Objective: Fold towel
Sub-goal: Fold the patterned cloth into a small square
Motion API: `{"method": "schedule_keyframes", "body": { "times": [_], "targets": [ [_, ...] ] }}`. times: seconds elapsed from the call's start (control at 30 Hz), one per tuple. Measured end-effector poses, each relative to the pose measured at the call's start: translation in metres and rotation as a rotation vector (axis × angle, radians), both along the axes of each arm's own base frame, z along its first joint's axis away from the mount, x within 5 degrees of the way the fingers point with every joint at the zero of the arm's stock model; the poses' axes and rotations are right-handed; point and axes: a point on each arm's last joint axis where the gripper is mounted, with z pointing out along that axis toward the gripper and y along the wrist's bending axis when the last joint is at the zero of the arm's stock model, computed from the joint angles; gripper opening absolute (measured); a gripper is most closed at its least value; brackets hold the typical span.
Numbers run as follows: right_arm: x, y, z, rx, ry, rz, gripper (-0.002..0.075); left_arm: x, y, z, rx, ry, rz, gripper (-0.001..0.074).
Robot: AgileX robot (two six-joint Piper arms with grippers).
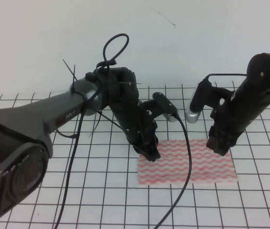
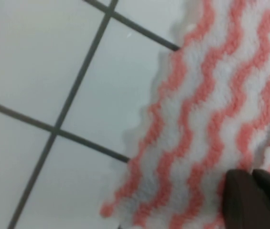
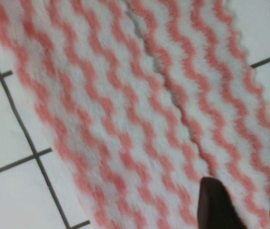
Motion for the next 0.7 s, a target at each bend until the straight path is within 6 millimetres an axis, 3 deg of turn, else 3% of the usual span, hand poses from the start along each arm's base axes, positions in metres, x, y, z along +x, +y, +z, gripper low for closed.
{"method": "schedule_keyframes", "body": {
  "times": [0.17, 0.47, 0.57, 0.7],
  "targets": [
    [0.0, 0.0, 0.0, 0.002, 0.001, -0.001, 0.0257, 0.005, -0.004, 0.007, -0.001, 0.003, 0.0, 0.0001],
    [0.0, 0.0, 0.001, 0.012, 0.004, -0.023, 0.0257, 0.006, -0.004, 0.042, -0.013, -0.016, 0.012, -0.0001],
    [0.0, 0.001, 0.004, 0.019, -0.004, -0.03, 0.0257, 0.002, 0.0, 0.071, -0.045, -0.072, 0.018, -0.0001],
    [0.0, 0.001, 0.003, 0.025, 0.005, -0.034, 0.0257, -0.008, 0.01, 0.127, -0.16, -0.15, 0.045, -0.0001]
  ]
}}
